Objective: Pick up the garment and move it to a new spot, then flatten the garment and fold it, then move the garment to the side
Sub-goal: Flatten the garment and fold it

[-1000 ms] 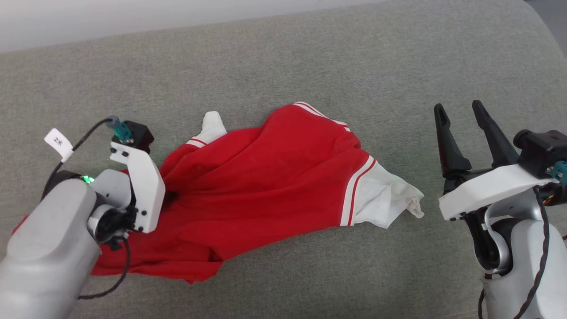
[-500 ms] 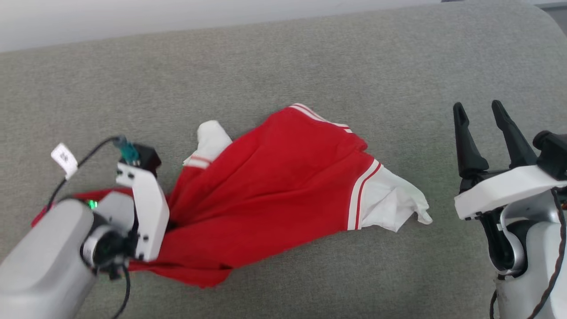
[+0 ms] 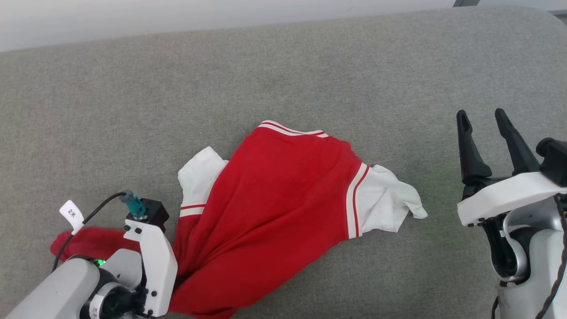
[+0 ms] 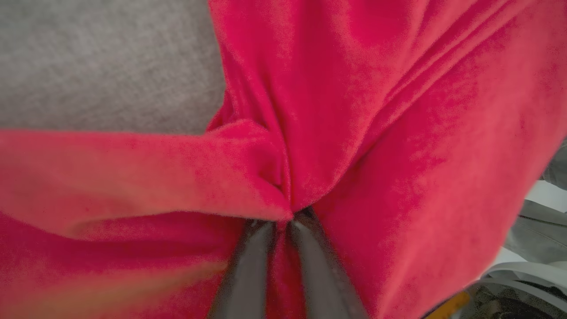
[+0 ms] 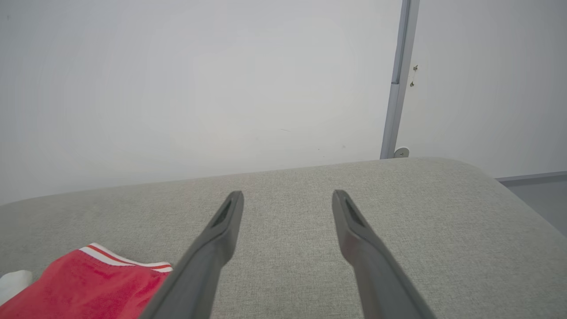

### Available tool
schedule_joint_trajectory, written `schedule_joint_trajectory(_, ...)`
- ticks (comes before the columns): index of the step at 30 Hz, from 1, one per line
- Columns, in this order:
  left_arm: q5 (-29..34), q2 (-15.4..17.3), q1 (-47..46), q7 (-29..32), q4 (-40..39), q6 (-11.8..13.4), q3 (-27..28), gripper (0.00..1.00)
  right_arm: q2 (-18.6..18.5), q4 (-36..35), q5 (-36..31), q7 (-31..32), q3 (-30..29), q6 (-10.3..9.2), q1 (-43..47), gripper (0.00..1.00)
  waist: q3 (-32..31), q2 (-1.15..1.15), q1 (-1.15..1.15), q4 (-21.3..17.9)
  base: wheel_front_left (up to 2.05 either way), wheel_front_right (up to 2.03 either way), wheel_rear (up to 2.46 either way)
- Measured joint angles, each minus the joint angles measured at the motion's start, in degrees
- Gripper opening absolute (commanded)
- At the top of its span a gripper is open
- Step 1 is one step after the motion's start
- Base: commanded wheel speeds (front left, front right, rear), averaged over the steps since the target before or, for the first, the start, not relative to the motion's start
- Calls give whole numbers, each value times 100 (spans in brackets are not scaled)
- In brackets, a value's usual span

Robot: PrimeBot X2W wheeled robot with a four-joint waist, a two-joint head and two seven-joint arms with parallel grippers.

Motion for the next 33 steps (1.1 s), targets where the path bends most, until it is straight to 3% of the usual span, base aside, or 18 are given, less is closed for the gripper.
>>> schedule_joint_trajectory(4,-57,23,-52,63,-127,83,90,100,10,-13,2,16,49,1,25,100,-63,0,0,-32,0,0,0)
schedule_joint_trajectory(7,-59,266,-414,302,-247,223,293,100,16,-48,16,15,88,1,116,100,-123,0,0,-92,0,0,0)
schedule_joint_trajectory(10,-47,312,-783,431,-336,308,411,100,29,-93,54,5,137,1,127,100,-124,0,0,-162,0,0,0)
schedule_joint_trajectory(17,300,401,-1594,564,254,308,454,100,59,-138,132,-45,272,1,125,100,50,0,0,-386,0,0,0)
schedule_joint_trajectory(24,554,167,-2117,62,945,-158,419,100,83,-124,205,-140,345,1,64,100,346,0,0,-627,0,0,0)
schedule_joint_trajectory(33,402,-163,-2418,163,1634,-270,376,100,103,-88,211,-222,327,0,-26,100,665,0,0,-784,0,0,0)
